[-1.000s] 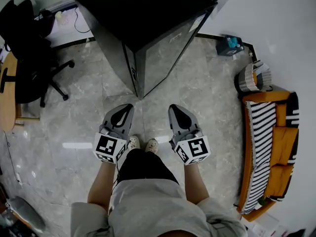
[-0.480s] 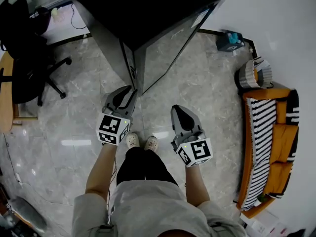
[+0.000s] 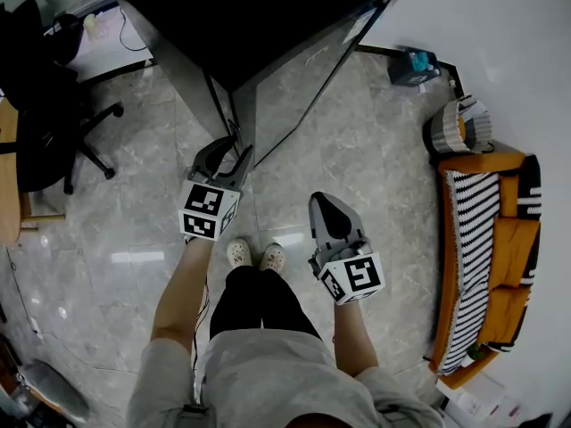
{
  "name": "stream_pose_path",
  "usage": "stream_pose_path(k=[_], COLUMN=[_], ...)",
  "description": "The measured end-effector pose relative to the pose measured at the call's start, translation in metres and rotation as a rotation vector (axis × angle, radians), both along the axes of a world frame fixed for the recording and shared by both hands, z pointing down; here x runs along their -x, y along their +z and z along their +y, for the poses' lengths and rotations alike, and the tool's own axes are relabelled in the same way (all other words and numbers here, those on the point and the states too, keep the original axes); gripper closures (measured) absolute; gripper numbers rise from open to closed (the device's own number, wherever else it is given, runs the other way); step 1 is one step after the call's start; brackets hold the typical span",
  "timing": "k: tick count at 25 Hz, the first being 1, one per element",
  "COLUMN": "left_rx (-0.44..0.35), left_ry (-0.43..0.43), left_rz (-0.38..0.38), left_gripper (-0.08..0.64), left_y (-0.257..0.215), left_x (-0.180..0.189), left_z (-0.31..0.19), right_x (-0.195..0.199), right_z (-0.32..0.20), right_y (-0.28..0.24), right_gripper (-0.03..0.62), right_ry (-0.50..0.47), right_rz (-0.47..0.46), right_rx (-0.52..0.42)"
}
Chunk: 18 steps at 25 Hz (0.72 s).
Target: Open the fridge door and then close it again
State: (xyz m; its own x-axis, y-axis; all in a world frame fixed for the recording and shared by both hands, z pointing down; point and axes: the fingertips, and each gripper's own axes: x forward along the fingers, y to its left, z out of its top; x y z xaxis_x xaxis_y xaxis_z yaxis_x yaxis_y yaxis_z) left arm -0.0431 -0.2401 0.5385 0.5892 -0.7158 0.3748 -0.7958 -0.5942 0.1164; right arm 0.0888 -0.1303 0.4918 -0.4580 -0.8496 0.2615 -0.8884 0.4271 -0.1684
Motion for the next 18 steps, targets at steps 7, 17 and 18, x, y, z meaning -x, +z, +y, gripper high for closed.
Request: stream_pose_path(k=[7, 17, 18], left_rx=[0.007, 0.013, 0.011], left_ry=[0.012, -0.028, -0.036], left_rz=[0.009, -0.026, -0.026], left_gripper=[0.416, 0.506, 0.508], left_y=[0.005, 0.006, 0.006], left_x=[-0.008, 0.002, 0.002], left_z=[-0.009, -0.016, -0.016], right_x=[-0.007, -0.009, -0.009], right_z=[0.003, 0.005, 0.005], right_y=[0.008, 0.009, 0.009], right_gripper=[0.569, 0.569, 0.569], right_ry=[0.015, 0.016, 0.015], right_rz=[0.002, -0.002, -0.003], right_rx=[0.018, 0.022, 0.023])
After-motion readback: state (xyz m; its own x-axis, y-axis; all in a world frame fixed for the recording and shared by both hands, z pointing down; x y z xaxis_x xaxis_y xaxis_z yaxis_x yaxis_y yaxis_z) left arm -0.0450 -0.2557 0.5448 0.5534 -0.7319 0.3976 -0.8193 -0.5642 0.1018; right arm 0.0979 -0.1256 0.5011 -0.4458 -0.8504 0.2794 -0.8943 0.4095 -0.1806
